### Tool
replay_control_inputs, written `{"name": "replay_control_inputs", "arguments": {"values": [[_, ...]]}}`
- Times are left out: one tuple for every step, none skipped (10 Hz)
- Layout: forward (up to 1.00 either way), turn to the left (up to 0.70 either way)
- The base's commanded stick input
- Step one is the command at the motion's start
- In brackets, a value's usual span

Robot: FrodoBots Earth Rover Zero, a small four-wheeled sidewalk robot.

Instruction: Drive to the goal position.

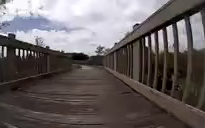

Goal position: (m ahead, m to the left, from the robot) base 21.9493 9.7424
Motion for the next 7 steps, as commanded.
{"name": "replay_control_inputs", "arguments": {"values": [[0.85,0.0],[0.85,0.0],[0.85,0.0],[0.85,0.0],[0.85,0.1],[0.85,0.31],[0.85,0.34]]}}
